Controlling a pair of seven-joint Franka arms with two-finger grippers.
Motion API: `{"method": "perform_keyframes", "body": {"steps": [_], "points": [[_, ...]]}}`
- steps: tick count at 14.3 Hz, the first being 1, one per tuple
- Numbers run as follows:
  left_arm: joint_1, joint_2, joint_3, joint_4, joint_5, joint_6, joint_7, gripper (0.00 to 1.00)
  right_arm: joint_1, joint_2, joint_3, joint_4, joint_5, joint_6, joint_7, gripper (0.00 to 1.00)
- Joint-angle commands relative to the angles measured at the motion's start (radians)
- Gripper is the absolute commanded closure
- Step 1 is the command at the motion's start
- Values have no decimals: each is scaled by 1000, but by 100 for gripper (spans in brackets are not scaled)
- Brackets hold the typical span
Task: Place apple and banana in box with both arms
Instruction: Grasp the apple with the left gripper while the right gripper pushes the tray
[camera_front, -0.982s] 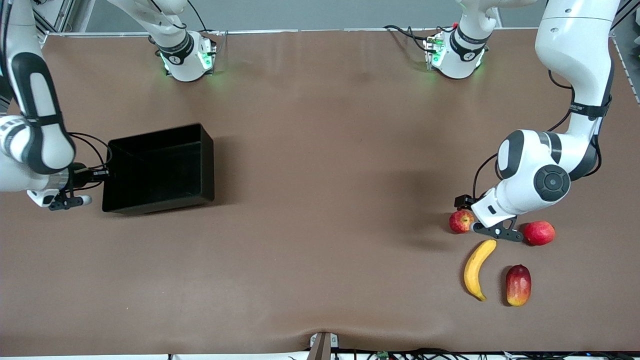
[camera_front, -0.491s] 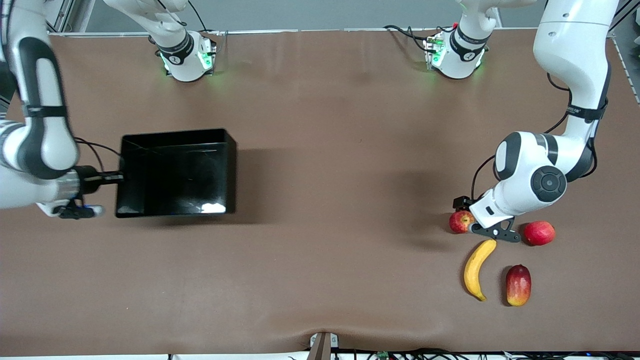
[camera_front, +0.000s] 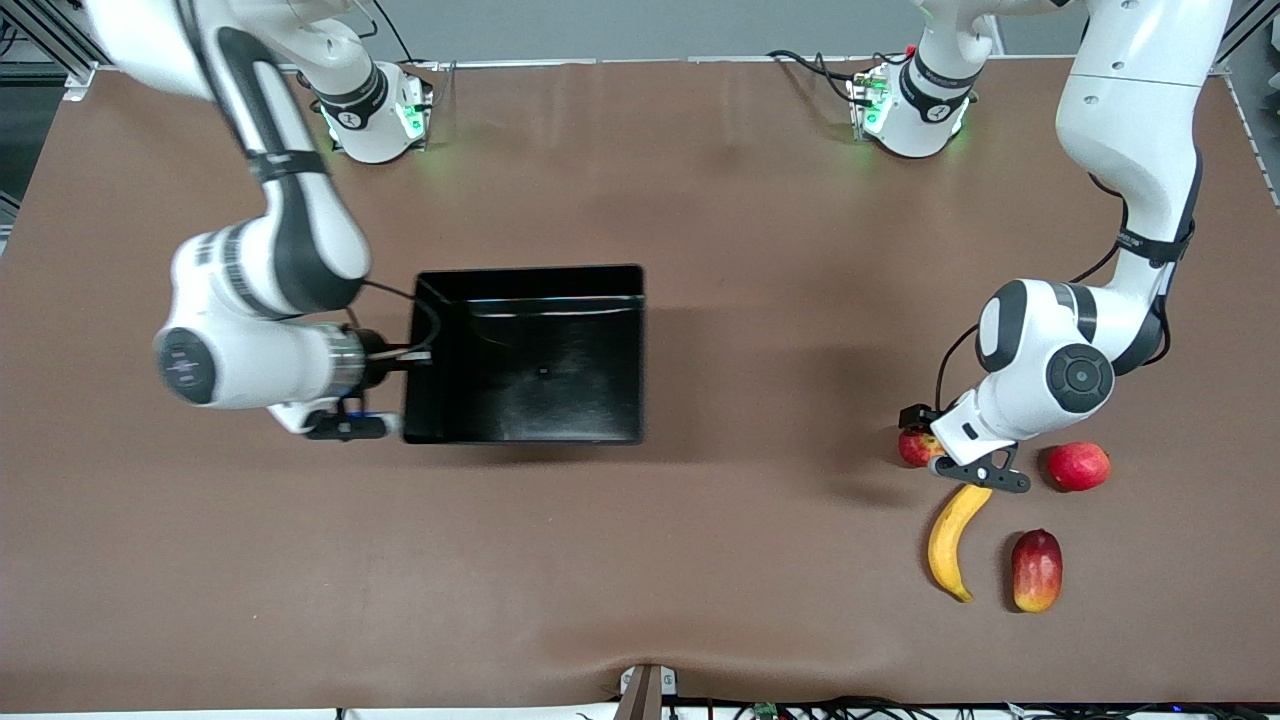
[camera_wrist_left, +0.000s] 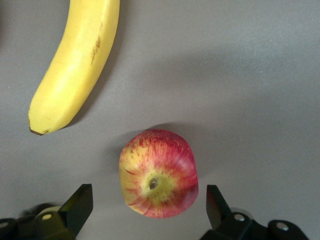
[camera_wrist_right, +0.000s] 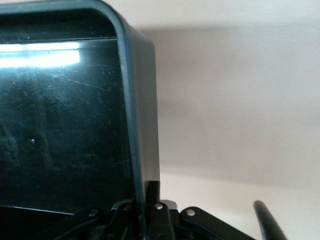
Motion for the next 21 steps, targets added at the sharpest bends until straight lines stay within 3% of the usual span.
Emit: {"method": "perform_keyframes", "body": {"steps": [1, 2, 6, 8, 9, 10, 13, 15, 17, 21], "points": [[2, 22, 1, 7, -10, 25, -8, 0, 98, 33, -14, -2, 35, 88, 105, 100], [3, 28, 1, 7, -11, 40, -8, 1, 140, 53, -14, 2, 35, 125, 148, 100], [5, 42, 1, 20, -10, 50, -7, 37, 265, 145, -14, 7, 35, 310, 286, 100], [8, 42, 1, 20, -10, 50, -5, 72, 308, 187, -14, 8, 37, 360, 286, 100], [6, 37, 3, 20, -10, 50, 4, 96, 322, 202, -14, 11, 37, 381, 288, 100], [5, 25, 1, 20, -8, 45, 10, 100, 334, 205, -14, 11, 37, 399, 288, 100], [-10, -41, 0, 16, 4, 28, 7, 100, 333, 224, -14, 36, 47, 406, 288, 100], [-52, -91, -7, 16, 4, -33, -16, 100, 328, 222, -14, 63, 51, 395, 273, 1], [-95, -139, -7, 16, 4, -91, -79, 100, 317, 208, -21, 109, 44, 327, 277, 0], [-240, -201, -7, 16, 6, -206, -312, 100, 216, 205, -102, 362, 14, -97, 263, 0]]}}
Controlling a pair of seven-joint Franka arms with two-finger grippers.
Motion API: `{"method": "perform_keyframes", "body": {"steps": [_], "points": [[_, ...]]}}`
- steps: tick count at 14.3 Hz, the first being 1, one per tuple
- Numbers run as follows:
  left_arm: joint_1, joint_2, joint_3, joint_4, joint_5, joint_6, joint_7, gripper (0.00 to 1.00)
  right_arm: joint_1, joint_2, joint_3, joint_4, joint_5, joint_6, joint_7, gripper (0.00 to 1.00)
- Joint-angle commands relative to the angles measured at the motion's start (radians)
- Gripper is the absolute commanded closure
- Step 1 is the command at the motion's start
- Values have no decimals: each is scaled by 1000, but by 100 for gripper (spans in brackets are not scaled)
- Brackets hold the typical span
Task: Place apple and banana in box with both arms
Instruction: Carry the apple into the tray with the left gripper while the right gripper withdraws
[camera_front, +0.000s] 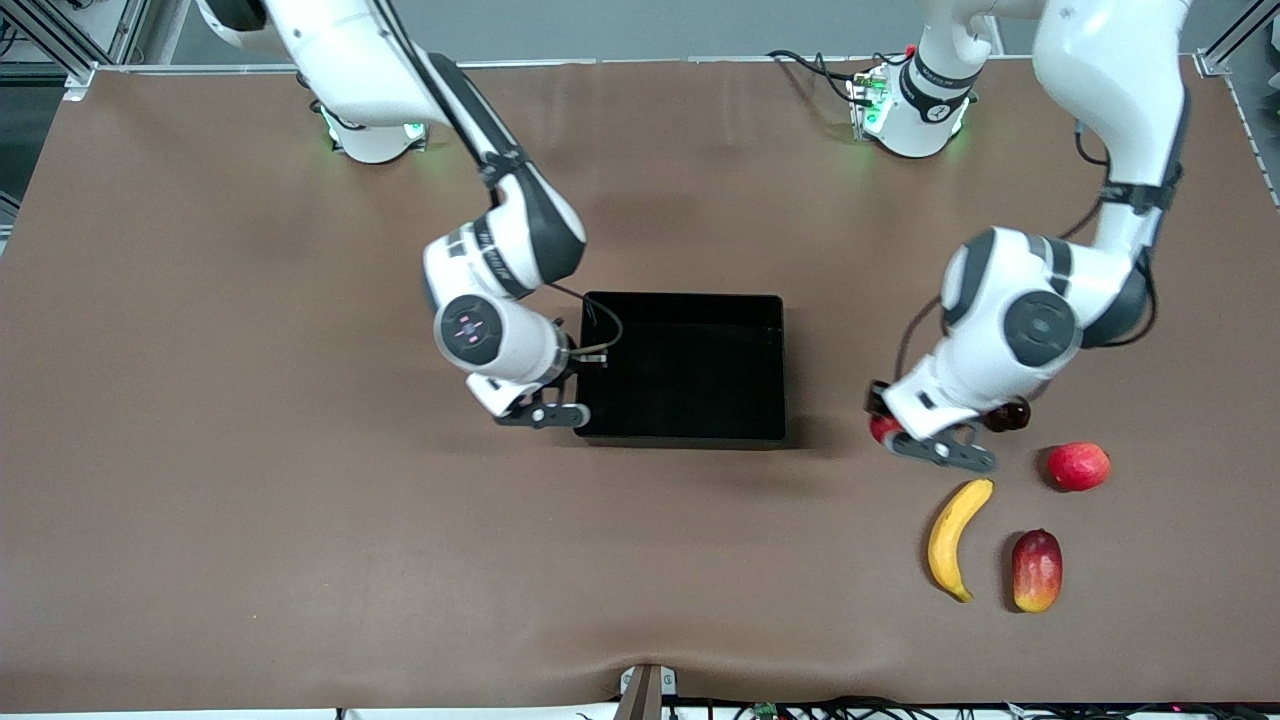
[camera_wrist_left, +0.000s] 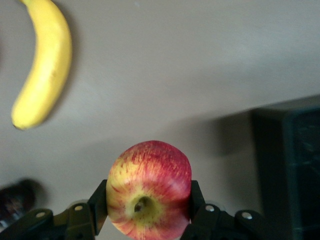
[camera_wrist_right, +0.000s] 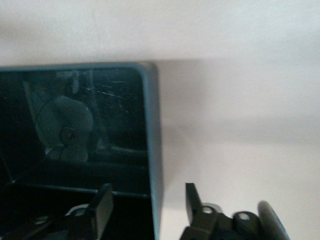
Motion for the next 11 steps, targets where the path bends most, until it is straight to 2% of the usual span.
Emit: {"method": "perform_keyframes", "body": {"steps": [1, 5, 7, 8, 11], "points": [[-94, -39, 3, -17, 6, -34, -127, 100, -109, 1, -27, 157, -19, -204, -30, 0], [-201, -21, 1, -16, 4, -26, -259, 100, -271, -29, -36, 273, -24, -373, -57, 0], [-252, -9, 1, -17, 4, -25, -352, 100, -351, -58, -33, 288, -27, -434, -66, 0], [-273, -6, 1, -19, 6, -20, -385, 100, -386, -103, -33, 287, -31, -473, -87, 0], [-324, 27, 1, -26, 6, 38, -443, 100, -434, -213, -31, 262, -192, -523, -193, 0]]}}
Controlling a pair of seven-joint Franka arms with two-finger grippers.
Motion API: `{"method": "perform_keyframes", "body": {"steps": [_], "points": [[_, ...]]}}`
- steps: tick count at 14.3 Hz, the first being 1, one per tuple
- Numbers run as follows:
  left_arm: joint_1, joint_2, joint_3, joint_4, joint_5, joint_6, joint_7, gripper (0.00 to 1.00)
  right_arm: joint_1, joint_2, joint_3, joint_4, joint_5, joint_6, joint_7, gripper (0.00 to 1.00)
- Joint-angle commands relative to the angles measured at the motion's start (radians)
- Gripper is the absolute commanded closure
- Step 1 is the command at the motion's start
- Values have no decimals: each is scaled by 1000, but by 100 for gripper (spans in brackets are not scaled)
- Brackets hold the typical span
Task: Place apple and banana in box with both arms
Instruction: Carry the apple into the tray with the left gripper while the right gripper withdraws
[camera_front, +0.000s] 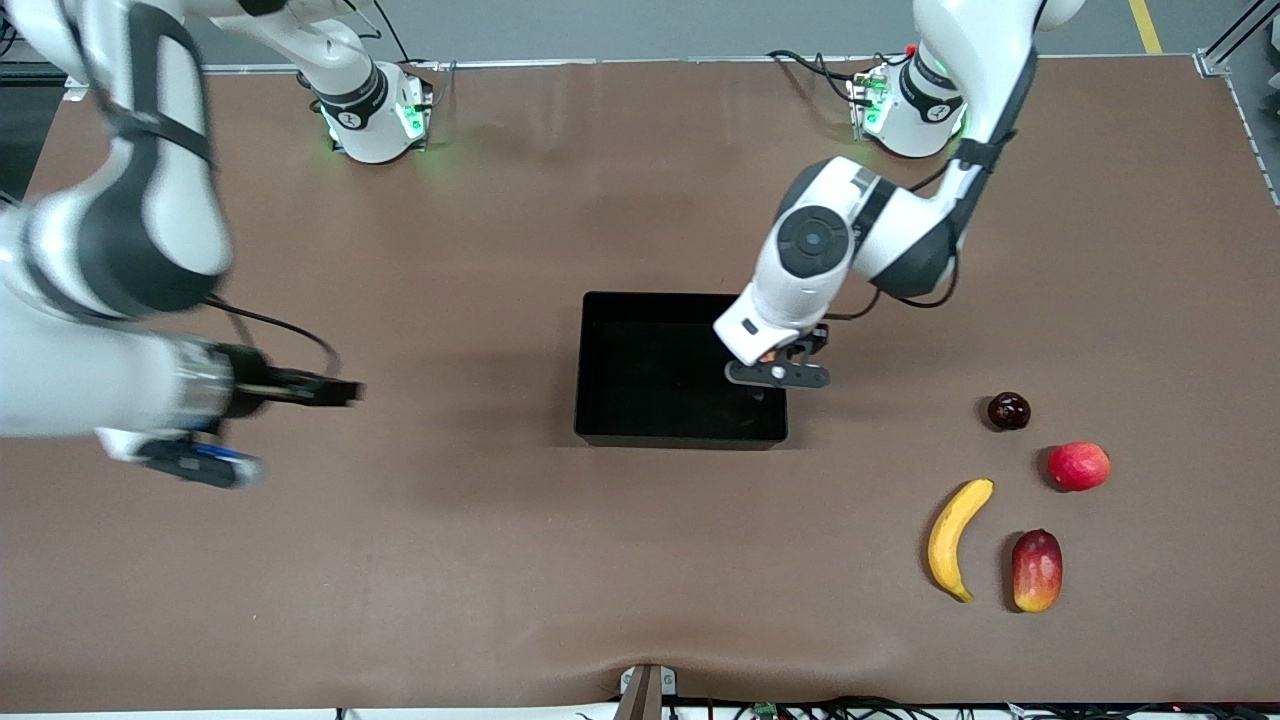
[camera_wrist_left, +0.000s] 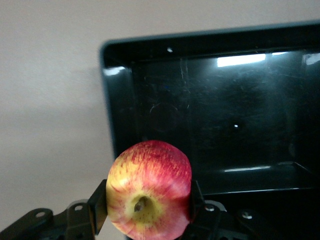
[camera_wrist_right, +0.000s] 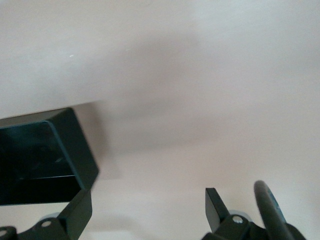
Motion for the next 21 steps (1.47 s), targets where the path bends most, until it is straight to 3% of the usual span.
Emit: {"method": "perform_keyframes", "body": {"steps": [1, 5, 9, 12, 13, 14, 15, 18, 21], "points": [[-45, 27, 7, -7, 6, 63, -63, 100, -29, -124, 21, -56, -139, -25, -73, 0], [-73, 83, 12, -12, 19, 131, -94, 100, -122, -288, 21, -166, -155, -20, -154, 0], [-77, 149, 7, -10, 79, 183, -175, 100, -133, -465, 23, -318, -175, -1, -154, 0], [-79, 159, 7, -11, 79, 185, -185, 100, -77, -601, 50, -459, -331, 56, -154, 0], [-77, 168, 6, -9, 78, 185, -195, 86, -73, -619, 50, -479, -342, 49, -154, 0], [-73, 173, 6, -9, 76, 185, -212, 40, -72, -631, 52, -501, -342, 58, -154, 0], [-67, 172, 6, -7, 76, 182, -232, 0, -73, -630, 50, -507, -342, 65, -156, 0], [-65, 159, 9, 15, 73, 172, -237, 0, -61, -629, 52, -509, -334, 88, -156, 0], [-47, 117, 10, 119, 68, 17, -229, 0, -70, -624, 44, -504, -334, 90, -171, 0]]}}
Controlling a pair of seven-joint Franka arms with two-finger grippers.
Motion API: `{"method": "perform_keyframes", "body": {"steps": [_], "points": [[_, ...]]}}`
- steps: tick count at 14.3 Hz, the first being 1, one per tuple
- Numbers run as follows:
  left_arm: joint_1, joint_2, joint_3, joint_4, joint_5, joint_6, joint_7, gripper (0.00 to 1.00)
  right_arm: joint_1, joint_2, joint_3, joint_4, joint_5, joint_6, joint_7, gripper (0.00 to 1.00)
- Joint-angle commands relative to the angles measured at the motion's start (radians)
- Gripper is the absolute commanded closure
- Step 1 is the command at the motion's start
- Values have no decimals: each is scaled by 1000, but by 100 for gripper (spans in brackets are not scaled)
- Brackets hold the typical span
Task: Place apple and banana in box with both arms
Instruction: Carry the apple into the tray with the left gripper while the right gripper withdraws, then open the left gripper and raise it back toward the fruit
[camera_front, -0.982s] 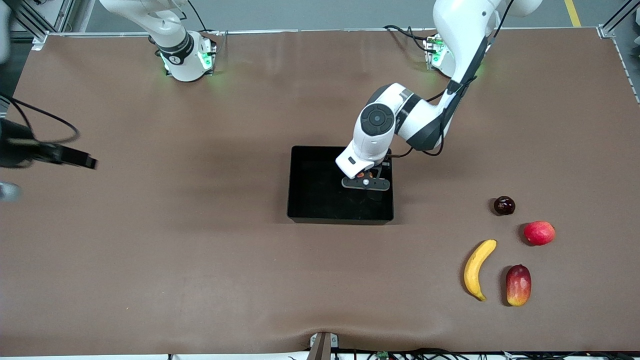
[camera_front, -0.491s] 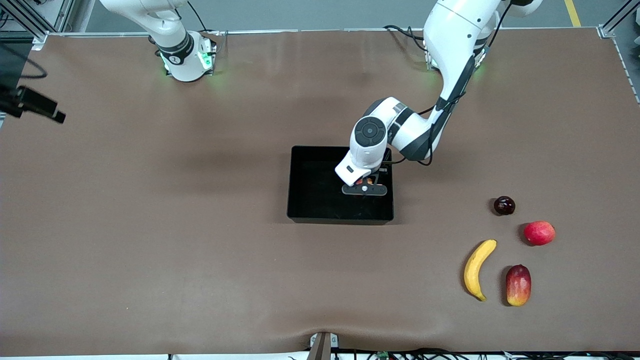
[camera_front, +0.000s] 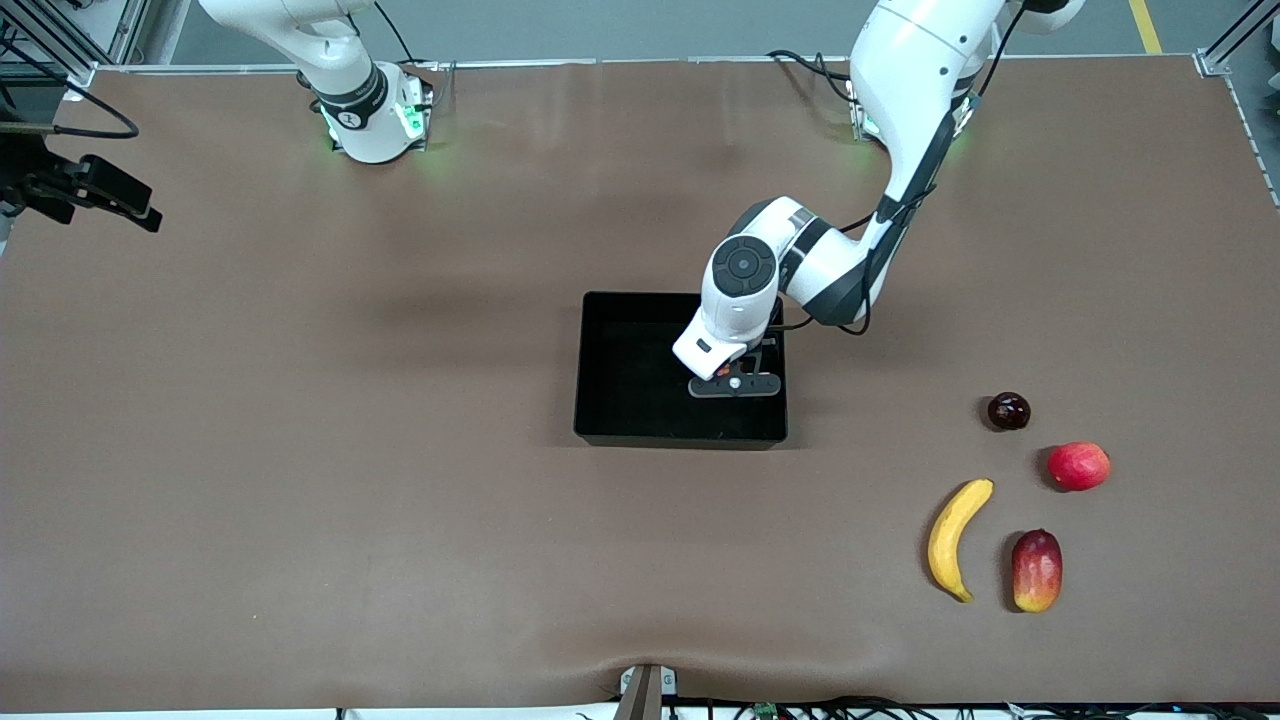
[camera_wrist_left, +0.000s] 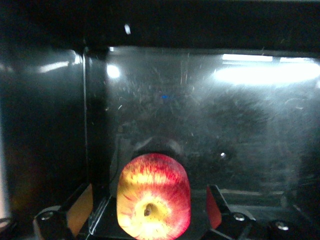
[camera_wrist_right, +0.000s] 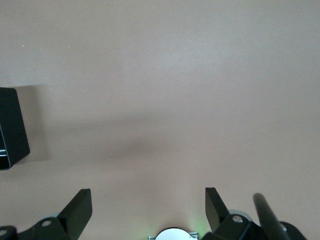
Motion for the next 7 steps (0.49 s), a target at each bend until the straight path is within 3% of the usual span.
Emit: {"method": "perform_keyframes", "body": {"steps": [1, 4, 7], "points": [[26, -56, 1, 123, 9, -200, -12, 0, -7, -17, -5, -11, -19, 13, -44, 0], [96, -105, -4, 252, 6, -391, 8, 0, -5, -17, -5, -13, -18, 20, -62, 0], [208, -182, -2, 262, -25, -434, 157, 0, -8, -16, -4, -16, -16, 31, -63, 0]]}}
